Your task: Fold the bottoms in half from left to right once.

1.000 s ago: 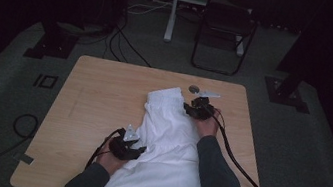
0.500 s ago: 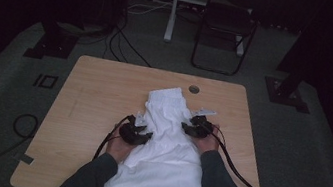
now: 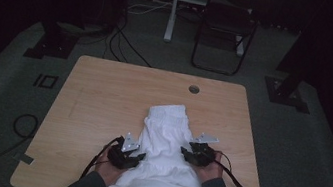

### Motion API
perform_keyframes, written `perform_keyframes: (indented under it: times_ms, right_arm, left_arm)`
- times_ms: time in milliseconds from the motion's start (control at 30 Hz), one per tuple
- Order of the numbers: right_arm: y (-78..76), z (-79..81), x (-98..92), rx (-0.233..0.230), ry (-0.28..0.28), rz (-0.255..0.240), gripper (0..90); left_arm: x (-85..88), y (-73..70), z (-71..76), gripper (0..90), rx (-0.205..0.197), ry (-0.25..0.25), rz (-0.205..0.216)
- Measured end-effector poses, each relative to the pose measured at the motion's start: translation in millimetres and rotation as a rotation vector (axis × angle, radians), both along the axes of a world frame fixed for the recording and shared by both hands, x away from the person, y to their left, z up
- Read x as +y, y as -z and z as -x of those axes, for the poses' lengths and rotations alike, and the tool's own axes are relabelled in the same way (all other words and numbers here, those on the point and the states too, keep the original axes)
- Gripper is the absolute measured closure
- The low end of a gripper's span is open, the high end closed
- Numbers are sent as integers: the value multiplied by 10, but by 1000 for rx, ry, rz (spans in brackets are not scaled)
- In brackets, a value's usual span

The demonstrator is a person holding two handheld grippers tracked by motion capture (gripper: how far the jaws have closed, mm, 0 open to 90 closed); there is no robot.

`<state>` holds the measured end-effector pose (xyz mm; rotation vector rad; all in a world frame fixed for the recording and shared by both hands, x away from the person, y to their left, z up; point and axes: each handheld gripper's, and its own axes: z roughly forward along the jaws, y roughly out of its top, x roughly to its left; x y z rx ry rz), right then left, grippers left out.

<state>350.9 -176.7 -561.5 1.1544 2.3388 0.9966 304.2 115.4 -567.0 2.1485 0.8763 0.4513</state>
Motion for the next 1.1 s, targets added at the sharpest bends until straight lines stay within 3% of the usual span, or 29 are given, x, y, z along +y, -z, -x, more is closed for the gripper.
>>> perform_keyframes:
  times_ms: [67,133,233,333,367,433,500,600,700,800,867,933,967,1100]
  right_arm:
    - [-47,20,-40,23,-17,-25,495]
    - [-140,-30,-97,-35,0,-71,449]
    - [-272,-253,-138,-52,31,-148,395]
    - [-260,-517,-37,-12,9,-126,366]
    - [-227,-587,18,2,-10,-94,391]
    - [-150,-681,114,35,-44,2,578]
    - [-164,-687,148,-8,-25,64,813]
    - [-380,-683,66,-100,32,-62,875]
    - [-520,-785,74,-135,44,-84,883]
    - [-462,-972,120,-118,54,-89,885]
    - [-340,-1074,137,-87,40,-89,856]
    - [-227,-1123,167,-40,38,-74,705]
    - [-200,-1118,179,-41,41,-64,624]
    - [-243,-1034,128,-52,20,-155,428]
  left_arm:
    - [6,-1,-25,565,13,5,9]
    - [-4,-1,-37,564,11,8,10]
    - [-5,-1,-37,564,10,9,8]
    - [-3,-1,-39,563,10,12,8]
    - [-2,-1,-39,563,10,12,8]
    - [-2,0,-41,563,10,15,11]
    - [3,-2,-44,565,8,24,2]
    - [5,0,-50,566,10,28,9]
    - [2,-1,-43,566,6,26,4]
    - [0,-1,-38,566,6,22,3]
    - [1,-1,-38,566,7,21,5]
    - [4,0,-41,565,8,23,6]
    - [4,0,-43,565,9,23,6]
    - [5,-1,-43,565,9,24,6]
